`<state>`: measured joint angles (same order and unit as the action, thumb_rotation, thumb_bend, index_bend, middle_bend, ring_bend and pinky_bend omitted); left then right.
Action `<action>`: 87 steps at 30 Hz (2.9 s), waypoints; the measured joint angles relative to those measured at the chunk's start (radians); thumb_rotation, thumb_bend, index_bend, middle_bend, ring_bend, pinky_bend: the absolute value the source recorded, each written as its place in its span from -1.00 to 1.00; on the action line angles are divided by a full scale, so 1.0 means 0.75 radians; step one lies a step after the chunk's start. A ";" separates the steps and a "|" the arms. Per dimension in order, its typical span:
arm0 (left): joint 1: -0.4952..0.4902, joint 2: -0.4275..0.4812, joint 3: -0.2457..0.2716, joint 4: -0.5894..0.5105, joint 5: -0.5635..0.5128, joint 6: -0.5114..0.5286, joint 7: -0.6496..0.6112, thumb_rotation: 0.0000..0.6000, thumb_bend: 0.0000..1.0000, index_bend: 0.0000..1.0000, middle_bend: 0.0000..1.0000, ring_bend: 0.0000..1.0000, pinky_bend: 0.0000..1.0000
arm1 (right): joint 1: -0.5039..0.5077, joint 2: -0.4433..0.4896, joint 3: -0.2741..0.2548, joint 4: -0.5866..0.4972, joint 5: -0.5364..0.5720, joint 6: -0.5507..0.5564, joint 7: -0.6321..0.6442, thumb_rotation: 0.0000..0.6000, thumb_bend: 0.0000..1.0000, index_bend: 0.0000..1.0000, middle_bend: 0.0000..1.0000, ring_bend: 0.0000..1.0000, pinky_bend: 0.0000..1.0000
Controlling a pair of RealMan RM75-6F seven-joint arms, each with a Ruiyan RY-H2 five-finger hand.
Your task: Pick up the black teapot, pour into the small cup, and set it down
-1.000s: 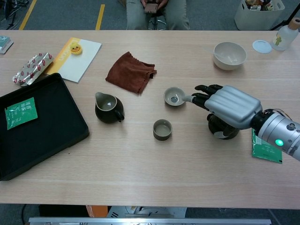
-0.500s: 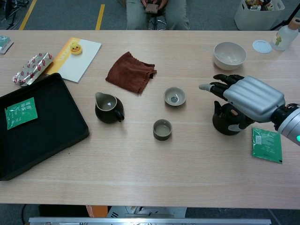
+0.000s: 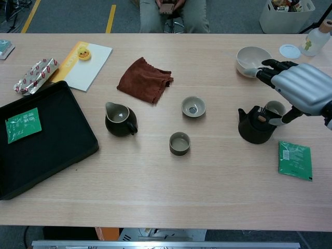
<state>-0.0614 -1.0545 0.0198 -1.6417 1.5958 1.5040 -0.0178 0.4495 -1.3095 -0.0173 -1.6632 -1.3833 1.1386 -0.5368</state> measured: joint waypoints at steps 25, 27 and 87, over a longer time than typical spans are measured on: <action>-0.005 -0.002 0.006 -0.004 -0.011 -0.020 0.012 1.00 -0.21 -0.67 -0.52 -0.60 -0.50 | 0.028 -0.003 0.068 0.063 0.239 -0.138 0.034 1.00 -1.00 -0.53 -0.26 -0.44 -0.10; -0.003 -0.001 0.007 -0.005 -0.012 -0.018 0.012 1.00 -0.21 -0.67 -0.52 -0.60 -0.50 | 0.030 -0.004 0.069 0.063 0.246 -0.141 0.033 1.00 -1.00 -0.53 -0.26 -0.43 -0.09; 0.003 -0.007 0.011 0.018 -0.022 -0.020 -0.005 1.00 -0.21 -0.67 -0.52 -0.60 -0.50 | 0.028 0.118 0.018 0.012 0.266 -0.213 0.114 1.00 -1.00 -0.50 -0.21 -0.32 -0.07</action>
<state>-0.0590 -1.0598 0.0278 -1.6281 1.5793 1.4888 -0.0217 0.4705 -1.2207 -0.0035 -1.6542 -1.1836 0.9788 -0.4511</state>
